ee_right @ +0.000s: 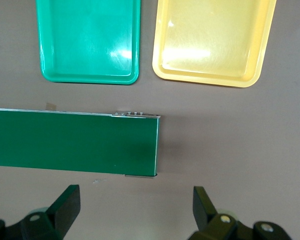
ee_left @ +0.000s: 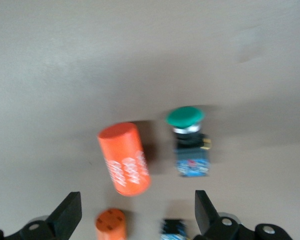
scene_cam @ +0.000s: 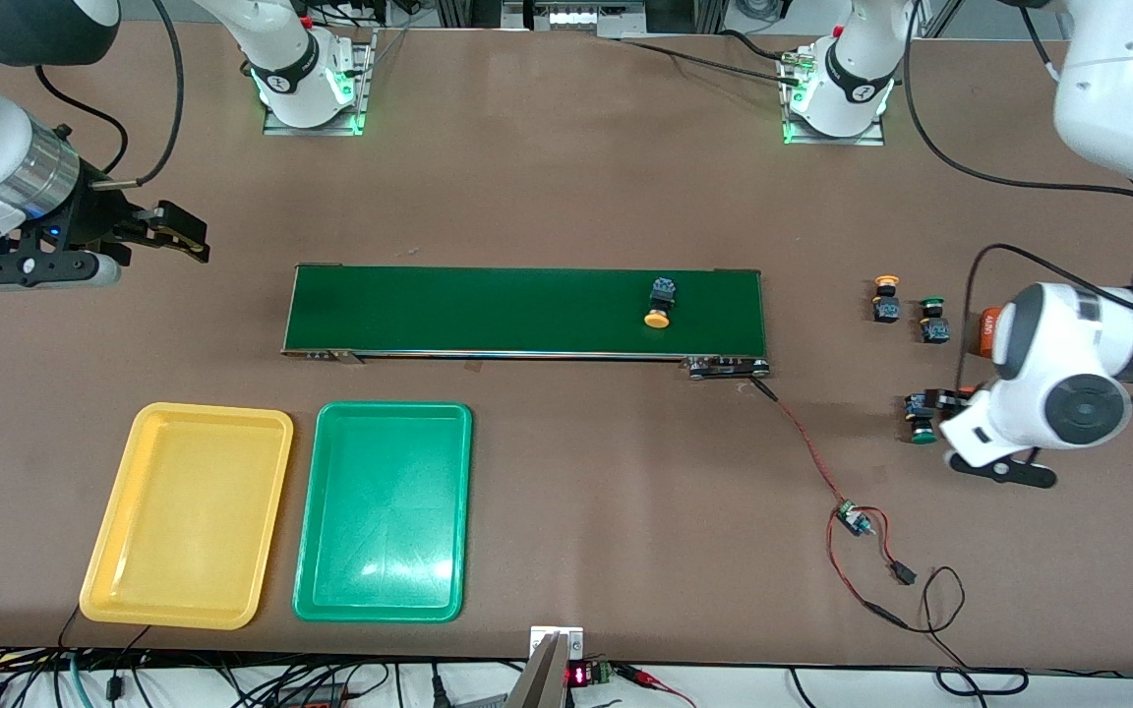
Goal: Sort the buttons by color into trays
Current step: 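Grasp the orange cylinder with the left gripper while the right gripper approaches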
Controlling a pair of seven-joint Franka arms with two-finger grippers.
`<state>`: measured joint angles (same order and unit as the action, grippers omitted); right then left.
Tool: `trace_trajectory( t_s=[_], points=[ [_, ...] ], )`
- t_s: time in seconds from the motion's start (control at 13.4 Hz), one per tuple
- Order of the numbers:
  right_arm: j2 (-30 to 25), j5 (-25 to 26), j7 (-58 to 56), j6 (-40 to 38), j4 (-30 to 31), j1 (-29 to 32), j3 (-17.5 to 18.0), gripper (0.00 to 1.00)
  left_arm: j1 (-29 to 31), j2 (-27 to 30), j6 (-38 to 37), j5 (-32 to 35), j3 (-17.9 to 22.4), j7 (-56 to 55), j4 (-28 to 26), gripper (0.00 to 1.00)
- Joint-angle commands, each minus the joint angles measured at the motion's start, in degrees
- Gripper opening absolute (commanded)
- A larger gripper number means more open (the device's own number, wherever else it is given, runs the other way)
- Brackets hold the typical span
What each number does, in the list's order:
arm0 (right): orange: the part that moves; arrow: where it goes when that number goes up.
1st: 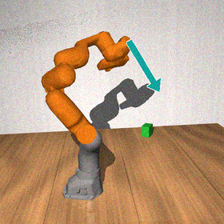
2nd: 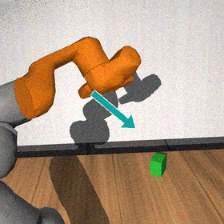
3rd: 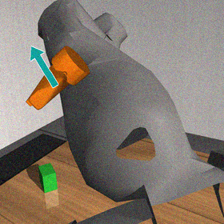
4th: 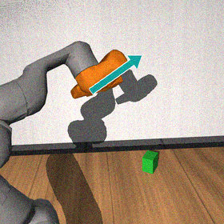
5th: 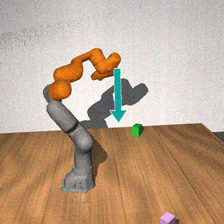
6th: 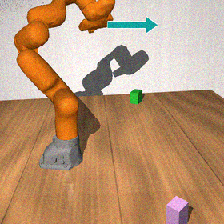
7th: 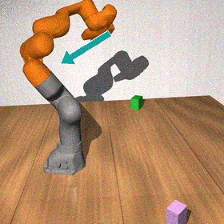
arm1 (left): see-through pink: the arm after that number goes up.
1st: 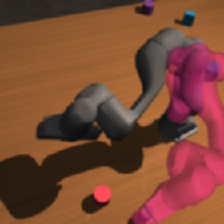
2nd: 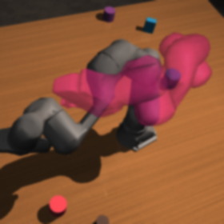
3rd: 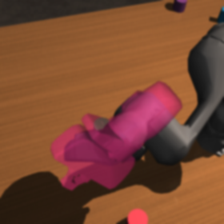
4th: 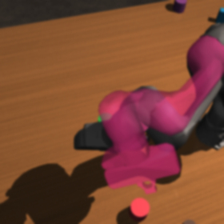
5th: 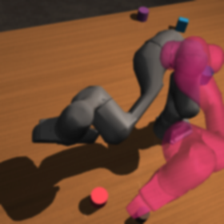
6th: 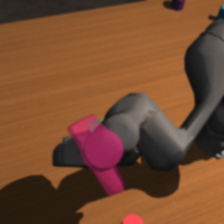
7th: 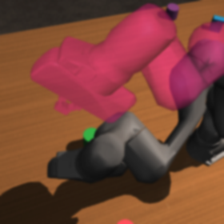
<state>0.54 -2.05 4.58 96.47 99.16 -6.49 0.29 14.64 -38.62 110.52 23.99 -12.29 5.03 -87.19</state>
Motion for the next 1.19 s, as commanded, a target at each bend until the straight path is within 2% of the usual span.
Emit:
trace_trajectory(
  t_s=[0.0, 0.22, 0.3, 0.37, 0.45, 0.52, 0.6, 0.67, 0.82, 1.04, 1.12],
  points=[
    [-3.78, -0.41, 0.26, 1.61, 4.72, -0.19, -0.11, 1.0, 2.4, -3.91, 3.11, 1.06, -0.98, 3.75, 2.12, 1.0],
    [-9.48, -0.32, 0.25, 5.1, 13.3, 0.16, -0.2, 1.0, 4.78, -6.55, 4.79, 0.71, -1.16, 5.16, 1.68, 1.0],
    [-11.68, -0.32, 0.69, 8.44, 17.69, 0.16, -0.11, 1.0, 5.22, -6.99, 5.23, 0.53, -1.33, 5.25, 1.24, 0.94],
    [-13.44, -0.41, 0.86, 12.3, 21.74, 0.16, -0.02, 1.0, 5.83, -7.26, 5.24, -0.16, -1.68, 5.25, 0.63, 0.73],
    [-13.63, -0.41, 0.95, 14.34, 23.26, 0.08, 0.07, 1.0, 5.66, -7.26, 5.06, 0.0, -1.68, 5.6, 0.71, 0.6],
    [-13.63, -0.41, 1.91, 14.88, 23.45, 0.16, 0.85, 1.0, 5.49, -7.18, 4.71, -0.08, -1.68, 8.04, 0.71, 0.4],
    [-13.37, -0.5, 4.18, 14.97, 23.62, 0.08, 1.73, 1.0, 5.48, -6.91, 4.53, -0.17, -1.68, 9.19, 0.71, 0.27],
    [-12.5, -0.58, 9.43, 14.97, 23.45, -0.45, 3.3, 1.0, 5.4, -6.74, 4.53, -0.26, -1.77, 9.2, 0.88, 0.2],
    [-10.3, -0.58, 18.32, 16.11, 23.36, -2.64, 6.03, 1.0, 5.31, -5.25, 1.57, -0.26, -2.82, 9.55, 1.58, 0.19],
    [-7.66, -0.5, 20.55, 17.69, 23.36, -3.0, 9.2, 1.0, 6.01, -0.6, -8.63, -3.15, -10.19, 10.7, 3.07, 0.21],
    [-6.78, -0.5, 21.86, 19.44, 23.36, -3.0, 11.64, 1.0, 6.01, 0.11, -11.87, -3.59, -12.99, 11.83, 3.17, 0.21]
  ],
)
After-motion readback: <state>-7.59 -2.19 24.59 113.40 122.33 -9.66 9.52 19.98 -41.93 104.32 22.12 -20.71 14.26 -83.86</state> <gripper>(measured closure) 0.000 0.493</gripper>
